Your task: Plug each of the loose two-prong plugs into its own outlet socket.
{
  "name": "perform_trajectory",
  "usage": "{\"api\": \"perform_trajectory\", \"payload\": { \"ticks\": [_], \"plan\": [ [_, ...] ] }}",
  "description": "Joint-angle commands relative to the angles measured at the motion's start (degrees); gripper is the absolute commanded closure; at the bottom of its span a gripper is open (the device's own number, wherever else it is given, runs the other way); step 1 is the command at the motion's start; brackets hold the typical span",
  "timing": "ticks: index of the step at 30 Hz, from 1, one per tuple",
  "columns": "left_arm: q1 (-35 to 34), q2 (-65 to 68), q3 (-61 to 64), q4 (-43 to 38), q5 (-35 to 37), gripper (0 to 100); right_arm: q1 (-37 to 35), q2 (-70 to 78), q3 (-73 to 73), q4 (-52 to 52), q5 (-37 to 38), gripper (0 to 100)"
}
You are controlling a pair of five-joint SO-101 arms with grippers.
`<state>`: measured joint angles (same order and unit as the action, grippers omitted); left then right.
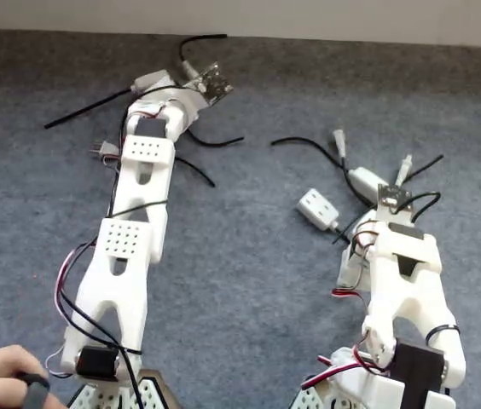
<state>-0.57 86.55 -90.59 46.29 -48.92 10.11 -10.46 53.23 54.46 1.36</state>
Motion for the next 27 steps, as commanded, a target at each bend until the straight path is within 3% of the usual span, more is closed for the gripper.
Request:
{"api": "perform_trajectory", "payload": {
  "ticks": [1,6,13,16,19,25,27],
  "plan": [
    [-0.3,-2.6,-4.7,2.1,0.4,82,-0.7,0.3,0.0,-2.7,-0.5,81.5],
    [-4.0,-9.4,-4.7,1.9,3.9,82,-0.7,0.3,0.0,-2.7,-0.5,81.5],
    [-15.8,-23.0,-4.4,3.3,31.9,82,-2.2,0.4,0.0,-2.7,-0.5,81.5],
    [-20.4,-26.5,-4.4,8.9,44.0,82,-2.2,0.4,0.0,-2.7,-0.4,81.5],
    [-23.8,-28.6,-4.6,16.4,51.4,82,-2.1,0.4,0.1,-2.7,-0.3,81.5],
    [-28.0,-32.5,-4.7,33.7,60.0,82,-2.2,-0.3,-0.7,-2.2,0.5,81.1],
    [-28.5,-33.4,-4.7,38.6,60.2,82,-2.3,-0.5,-3.2,-1.7,4.9,81.0]
  ]
}}
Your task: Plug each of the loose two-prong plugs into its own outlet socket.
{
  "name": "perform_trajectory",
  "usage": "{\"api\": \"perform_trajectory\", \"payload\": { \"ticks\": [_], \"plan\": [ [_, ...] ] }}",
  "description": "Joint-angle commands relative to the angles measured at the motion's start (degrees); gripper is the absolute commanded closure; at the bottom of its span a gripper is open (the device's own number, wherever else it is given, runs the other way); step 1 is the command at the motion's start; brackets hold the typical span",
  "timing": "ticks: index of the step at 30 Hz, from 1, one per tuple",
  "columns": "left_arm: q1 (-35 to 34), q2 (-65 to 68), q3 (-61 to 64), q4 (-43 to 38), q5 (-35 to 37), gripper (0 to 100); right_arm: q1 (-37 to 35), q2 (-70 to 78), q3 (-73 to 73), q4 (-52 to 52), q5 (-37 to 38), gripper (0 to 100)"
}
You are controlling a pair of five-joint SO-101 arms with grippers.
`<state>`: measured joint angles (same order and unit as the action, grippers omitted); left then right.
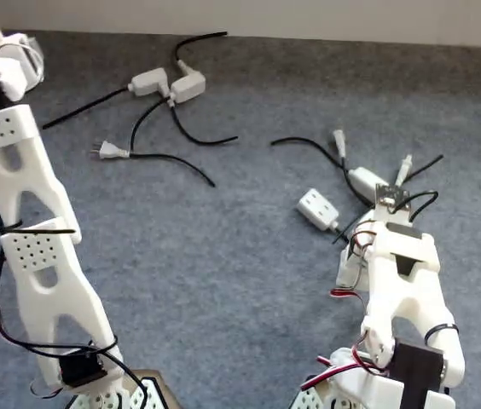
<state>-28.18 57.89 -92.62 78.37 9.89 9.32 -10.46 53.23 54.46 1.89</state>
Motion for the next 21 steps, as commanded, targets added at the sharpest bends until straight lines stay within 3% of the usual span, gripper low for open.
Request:
{"api": "perform_trajectory", "payload": {
  "ticks": [1,8,16,21],
  "plan": [
    [-0.9,-5.1,-2.7,9.0,1.4,82,-1.8,-0.4,-5.4,0.0,6.8,81.0],
    [-1.8,-6.5,-1.9,23.8,1.5,82,-3.7,0.0,-27.6,15.3,18.6,65.9],
    [-4.0,-6.8,9.8,23.6,7.9,82,-14.3,0.1,-34.9,20.0,45.1,65.8],
    [-3.8,-6.8,12.5,23.6,8.0,82,-16.5,5.2,-33.8,19.6,56.4,65.8]
  ]
}}
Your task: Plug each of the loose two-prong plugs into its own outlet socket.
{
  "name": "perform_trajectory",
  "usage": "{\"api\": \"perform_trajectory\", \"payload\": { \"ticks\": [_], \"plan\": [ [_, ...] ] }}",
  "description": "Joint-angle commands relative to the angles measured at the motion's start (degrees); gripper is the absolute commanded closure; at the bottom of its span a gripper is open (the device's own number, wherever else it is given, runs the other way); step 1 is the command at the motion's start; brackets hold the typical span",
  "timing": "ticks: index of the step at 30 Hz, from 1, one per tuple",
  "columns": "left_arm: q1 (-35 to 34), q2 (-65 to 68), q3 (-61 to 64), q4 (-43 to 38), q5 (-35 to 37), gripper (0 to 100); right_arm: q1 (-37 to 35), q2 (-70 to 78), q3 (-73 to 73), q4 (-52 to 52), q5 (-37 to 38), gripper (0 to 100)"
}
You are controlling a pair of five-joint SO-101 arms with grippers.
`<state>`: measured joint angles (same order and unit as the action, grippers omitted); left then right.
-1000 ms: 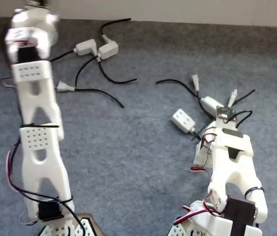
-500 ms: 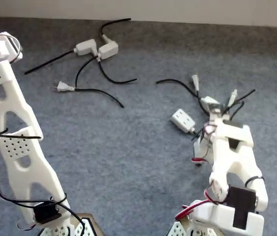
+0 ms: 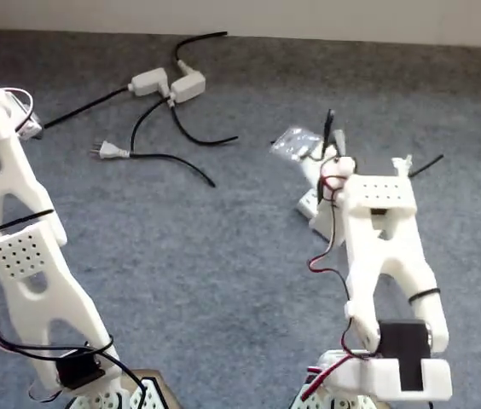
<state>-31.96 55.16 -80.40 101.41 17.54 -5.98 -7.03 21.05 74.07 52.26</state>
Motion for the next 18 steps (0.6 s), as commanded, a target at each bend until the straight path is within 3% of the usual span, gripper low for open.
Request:
{"api": "perform_trajectory", "payload": {
  "ticks": [1,12,18],
  "plan": [
    [0.0,-4.0,0.5,0.6,0.4,82,-1.5,3.6,-1.8,-0.1,7.2,65.8],
    [0.0,-3.7,1.2,0.6,0.4,82,-3.2,24.2,-17.7,-5.3,8.9,65.9],
    [0.1,-3.6,1.2,0.6,0.4,82,-1.6,33.3,-25.5,-5.7,3.8,70.3]
  ]
}}
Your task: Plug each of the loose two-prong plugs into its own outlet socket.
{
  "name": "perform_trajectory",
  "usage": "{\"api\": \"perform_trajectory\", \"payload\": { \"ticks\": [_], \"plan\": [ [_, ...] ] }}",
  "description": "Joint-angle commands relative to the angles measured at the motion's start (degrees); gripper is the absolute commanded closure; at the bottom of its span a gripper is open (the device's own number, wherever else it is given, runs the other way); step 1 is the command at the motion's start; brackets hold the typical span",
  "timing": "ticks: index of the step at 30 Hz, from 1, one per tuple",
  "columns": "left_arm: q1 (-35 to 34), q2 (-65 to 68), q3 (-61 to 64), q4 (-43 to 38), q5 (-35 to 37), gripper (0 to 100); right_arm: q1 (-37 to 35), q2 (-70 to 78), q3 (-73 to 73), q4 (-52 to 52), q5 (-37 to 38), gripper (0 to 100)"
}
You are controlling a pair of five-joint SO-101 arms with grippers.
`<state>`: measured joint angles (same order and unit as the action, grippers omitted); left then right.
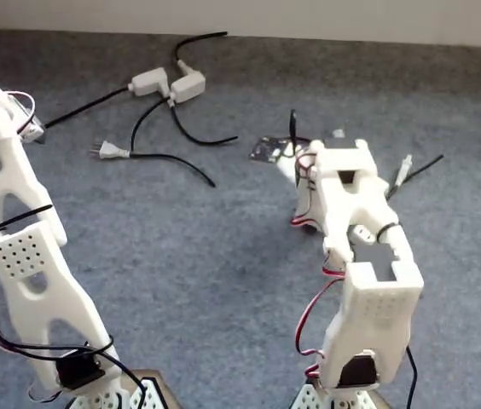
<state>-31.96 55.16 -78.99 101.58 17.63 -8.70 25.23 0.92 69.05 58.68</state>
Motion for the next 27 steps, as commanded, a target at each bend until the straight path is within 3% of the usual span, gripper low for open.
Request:
{"api": "perform_trajectory", "payload": {
  "ticks": [1,4,7,10,14,19,27],
  "plan": [
    [0.1,-3.6,-0.2,0.4,0.4,82,1.3,2.2,-6.7,-0.7,-4.1,74.1],
    [0.1,-3.6,-0.2,0.4,0.4,82,1.6,4.5,-10.1,-0.2,-9.7,88.2],
    [0.1,-3.6,-0.1,0.4,0.4,82,2.9,5.0,-12.1,-0.2,-12.9,88.3],
    [0.1,-3.6,-0.1,0.4,0.4,82,3.0,4.7,-13.0,0.1,-21.4,87.8],
    [0.1,-3.6,-0.1,0.4,0.4,82,0.3,4.9,-18.1,9.6,-37.2,87.8],
    [0.1,-3.6,-0.1,0.4,0.4,82,-5.3,5.1,-27.6,21.0,-64.9,87.6],
    [-0.3,-3.6,-0.1,0.4,0.3,82,-16.3,5.2,-32.7,22.9,-98.8,87.5]
  ]
}}
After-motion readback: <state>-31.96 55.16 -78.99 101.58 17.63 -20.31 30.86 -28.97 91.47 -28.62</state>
